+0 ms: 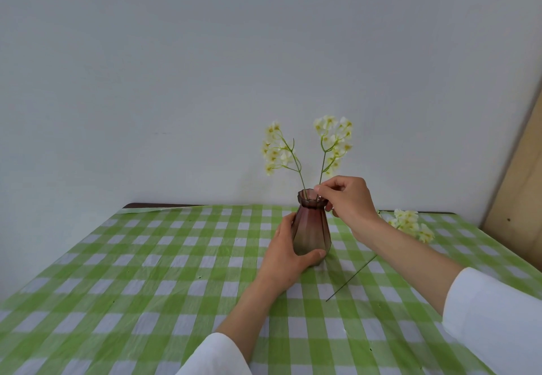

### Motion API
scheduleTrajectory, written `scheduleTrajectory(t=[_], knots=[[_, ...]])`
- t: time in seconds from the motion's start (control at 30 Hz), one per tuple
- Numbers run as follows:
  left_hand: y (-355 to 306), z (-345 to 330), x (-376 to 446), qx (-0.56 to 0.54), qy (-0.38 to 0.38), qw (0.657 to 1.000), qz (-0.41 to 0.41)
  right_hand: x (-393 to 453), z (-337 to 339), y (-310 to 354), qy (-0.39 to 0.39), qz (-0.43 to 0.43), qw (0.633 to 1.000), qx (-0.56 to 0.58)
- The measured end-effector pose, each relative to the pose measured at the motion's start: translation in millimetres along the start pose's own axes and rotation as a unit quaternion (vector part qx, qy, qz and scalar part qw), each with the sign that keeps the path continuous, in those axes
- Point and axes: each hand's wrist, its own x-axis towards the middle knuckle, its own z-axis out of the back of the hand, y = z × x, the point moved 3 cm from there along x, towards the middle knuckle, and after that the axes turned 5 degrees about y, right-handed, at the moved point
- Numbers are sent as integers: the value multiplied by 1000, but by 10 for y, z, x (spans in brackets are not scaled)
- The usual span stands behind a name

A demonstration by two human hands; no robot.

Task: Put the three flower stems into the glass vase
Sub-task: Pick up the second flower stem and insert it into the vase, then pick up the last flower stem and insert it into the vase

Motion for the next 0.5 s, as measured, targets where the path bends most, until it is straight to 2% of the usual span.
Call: scheduleTrajectory(t=[0.33,0.5], knots=[[2,-6,1,3,-1,1000,-3,-30,46,-46,-12,-10,1000,17],[14,1,4,5,0,1000,-3,-60,216,-169,-30,-47,998,40]])
